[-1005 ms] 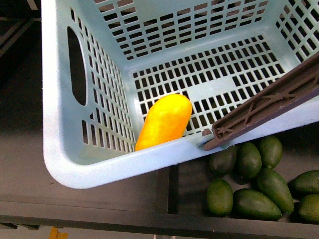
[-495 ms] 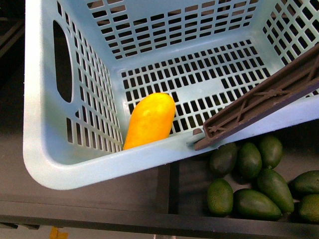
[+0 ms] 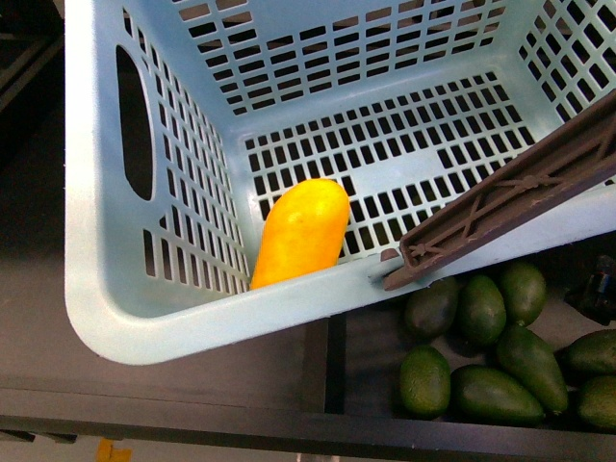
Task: Pick mango and avocado into basket
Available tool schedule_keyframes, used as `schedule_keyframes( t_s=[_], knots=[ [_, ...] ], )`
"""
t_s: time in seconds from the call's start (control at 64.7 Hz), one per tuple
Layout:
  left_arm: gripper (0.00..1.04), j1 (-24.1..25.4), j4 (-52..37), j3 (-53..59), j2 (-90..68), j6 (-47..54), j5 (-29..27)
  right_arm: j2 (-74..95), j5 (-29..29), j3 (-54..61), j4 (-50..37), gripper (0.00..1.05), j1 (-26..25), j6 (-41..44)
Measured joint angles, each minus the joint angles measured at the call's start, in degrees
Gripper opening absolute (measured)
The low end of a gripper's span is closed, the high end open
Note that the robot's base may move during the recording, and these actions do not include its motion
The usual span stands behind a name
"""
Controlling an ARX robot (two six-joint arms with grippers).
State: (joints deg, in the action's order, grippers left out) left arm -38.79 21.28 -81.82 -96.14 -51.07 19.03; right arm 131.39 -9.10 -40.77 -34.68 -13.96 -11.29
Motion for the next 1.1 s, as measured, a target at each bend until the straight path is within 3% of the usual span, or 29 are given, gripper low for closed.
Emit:
schedule_keyframes(
  t_s=[0.51,1.098],
  knots=[
    [0.24,0.0,0.0,0.0,0.0,-0.1,0.1,7.7,-0.7,-9.5,1.8,0.96,5.6,-6.2],
    [0.24,0.0,0.0,0.0,0.0,-0.1,0.0,13.9,-0.4,-17.1,4.9,0.96,7.3,-7.1]
  ],
)
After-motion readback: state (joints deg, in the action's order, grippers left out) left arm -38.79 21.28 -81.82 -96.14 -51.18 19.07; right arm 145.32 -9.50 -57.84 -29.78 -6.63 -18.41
